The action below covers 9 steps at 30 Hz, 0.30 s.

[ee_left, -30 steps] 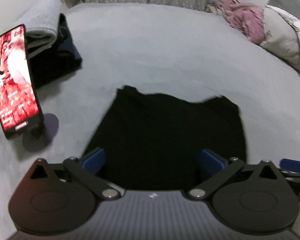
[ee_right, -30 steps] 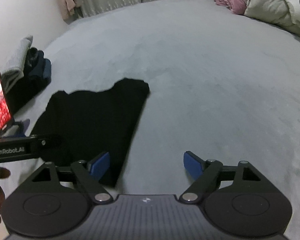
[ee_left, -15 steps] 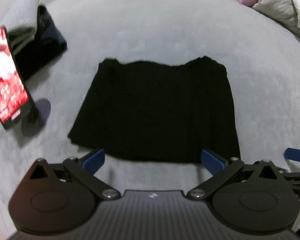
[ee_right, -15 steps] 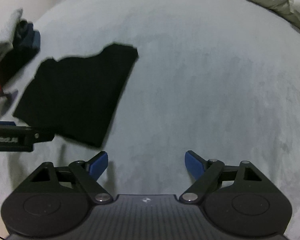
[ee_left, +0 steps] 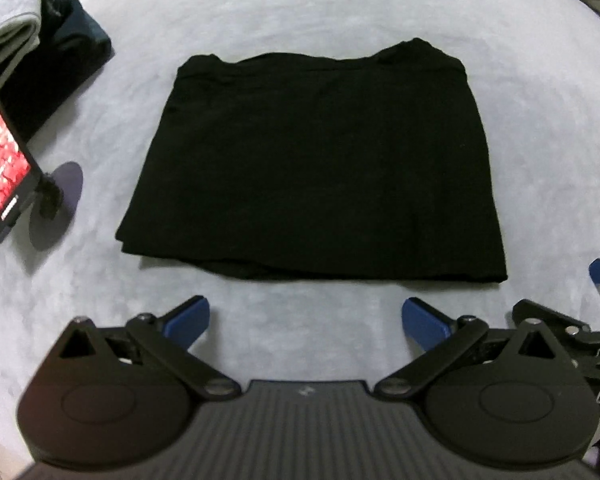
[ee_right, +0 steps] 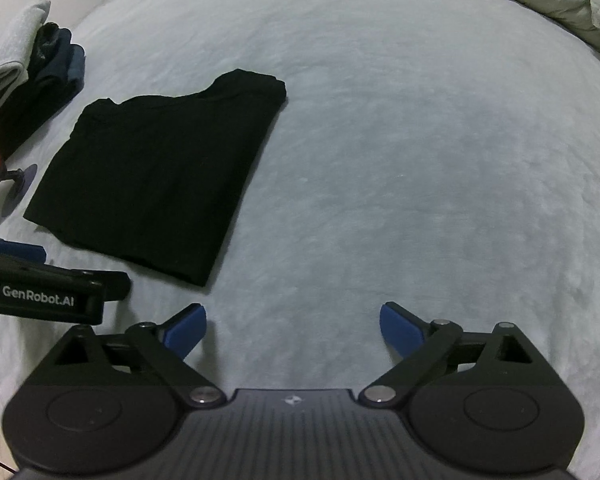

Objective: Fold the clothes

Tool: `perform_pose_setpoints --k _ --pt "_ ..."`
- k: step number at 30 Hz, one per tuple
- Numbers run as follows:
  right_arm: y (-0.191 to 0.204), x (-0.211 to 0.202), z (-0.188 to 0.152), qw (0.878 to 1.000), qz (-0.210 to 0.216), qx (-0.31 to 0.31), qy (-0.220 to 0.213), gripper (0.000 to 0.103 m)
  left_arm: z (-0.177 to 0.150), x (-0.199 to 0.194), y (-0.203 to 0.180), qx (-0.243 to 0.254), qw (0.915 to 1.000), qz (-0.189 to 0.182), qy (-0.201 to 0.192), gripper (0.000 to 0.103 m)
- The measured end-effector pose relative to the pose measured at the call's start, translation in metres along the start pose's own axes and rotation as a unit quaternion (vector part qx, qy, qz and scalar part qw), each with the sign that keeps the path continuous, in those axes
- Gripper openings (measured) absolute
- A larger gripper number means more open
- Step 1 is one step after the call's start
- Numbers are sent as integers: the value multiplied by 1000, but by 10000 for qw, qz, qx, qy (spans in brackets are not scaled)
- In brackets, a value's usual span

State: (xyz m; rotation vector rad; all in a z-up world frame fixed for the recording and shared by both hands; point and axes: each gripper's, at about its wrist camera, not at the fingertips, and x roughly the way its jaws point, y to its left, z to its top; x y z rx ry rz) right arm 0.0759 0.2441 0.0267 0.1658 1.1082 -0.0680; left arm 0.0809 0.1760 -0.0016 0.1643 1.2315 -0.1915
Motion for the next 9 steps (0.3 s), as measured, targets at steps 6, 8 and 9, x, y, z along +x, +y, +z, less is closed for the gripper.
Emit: perform_pose_setpoints --k 6,8,9 --pt "-2 2 3 10000 72 57 27 97 0 -1 -1 -48 10000 -14 -33 103" --pt "-2 3 3 9999 78 62 34 97 1 -2 -1 -17 10000 11 -73 103" --pt "-2 3 3 9999 78 63 37 97 1 -2 -1 -7 10000 19 -91 103"
